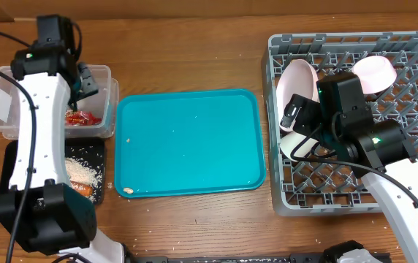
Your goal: Sort waste into correct bins and load items into the dishwasher
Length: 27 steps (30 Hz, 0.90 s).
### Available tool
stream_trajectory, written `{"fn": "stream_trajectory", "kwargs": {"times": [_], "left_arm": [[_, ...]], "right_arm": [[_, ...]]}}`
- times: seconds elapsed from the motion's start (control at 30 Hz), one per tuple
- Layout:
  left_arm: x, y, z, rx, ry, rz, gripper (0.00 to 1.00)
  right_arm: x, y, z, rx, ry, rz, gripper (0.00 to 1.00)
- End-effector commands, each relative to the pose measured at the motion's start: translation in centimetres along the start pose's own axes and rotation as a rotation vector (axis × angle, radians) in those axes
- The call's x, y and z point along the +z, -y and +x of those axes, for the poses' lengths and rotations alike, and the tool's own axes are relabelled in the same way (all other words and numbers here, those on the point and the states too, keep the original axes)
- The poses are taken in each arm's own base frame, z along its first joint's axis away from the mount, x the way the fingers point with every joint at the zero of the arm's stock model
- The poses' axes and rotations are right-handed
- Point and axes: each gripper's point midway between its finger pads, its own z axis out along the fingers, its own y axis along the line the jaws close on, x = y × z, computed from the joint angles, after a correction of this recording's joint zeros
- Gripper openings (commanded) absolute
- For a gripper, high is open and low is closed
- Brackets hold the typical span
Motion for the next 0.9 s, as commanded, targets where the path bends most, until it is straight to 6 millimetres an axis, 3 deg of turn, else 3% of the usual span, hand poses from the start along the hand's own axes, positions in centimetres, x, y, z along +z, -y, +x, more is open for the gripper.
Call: {"fn": "stream_trajectory", "kwargs": {"times": [0.0, 0.1, 0.2, 0.33, 0.43, 0.5, 0.57, 0.63, 0.67, 0.7, 0.87], "left_arm": [[-2.9, -1.1, -0.3, 0.008, 0.015, 0.032, 0.67], [-6.9, -2.2, -1.2, 0.004, 0.074, 0.044, 0.68], [-12.0, -2.6, -1.1, 0.024, 0.130, 0.111, 0.65], [-19.7, -3.2, 0.8, 0.033, 0.227, 0.237, 0.67], [-23.9, -4.8, 2.8, 0.022, 0.304, 0.269, 0.75], [-25.9, -4.9, 4.9, 0.081, 0.327, 0.326, 0.74], [-27.9, -4.1, 6.9, 0.170, 0.355, 0.421, 0.63], [-29.7, -3.2, 8.9, 0.233, 0.384, 0.525, 0.63], [-30.3, -3.5, 9.7, 0.234, 0.403, 0.538, 0.95], [-30.8, -4.0, 10.4, 0.232, 0.425, 0.534, 1.00], [-32.9, -7.2, 12.9, 0.197, 0.548, 0.448, 1.00]], "right_arm": [[-0.6, -0.2, -0.4, 0.011, 0.020, -0.014, 1.00], [-0.6, -0.2, -0.4, 0.011, 0.021, -0.014, 1.00], [-0.6, -0.2, -0.4, 0.011, 0.020, -0.014, 1.00], [-0.6, -0.2, -0.4, 0.011, 0.020, -0.014, 1.00], [-0.6, -0.2, -0.4, 0.011, 0.021, -0.014, 1.00], [-0.6, -0.2, -0.4, 0.011, 0.020, -0.014, 1.00], [-0.6, -0.2, -0.4, 0.011, 0.020, -0.014, 1.00], [-0.6, -0.2, -0.4, 0.011, 0.020, -0.014, 1.00], [-0.6, -0.2, -0.4, 0.011, 0.020, -0.014, 1.00], [-0.6, -0.2, -0.4, 0.011, 0.020, -0.014, 1.00], [-0.6, -0.2, -0.4, 0.011, 0.020, -0.014, 1.00]]}}
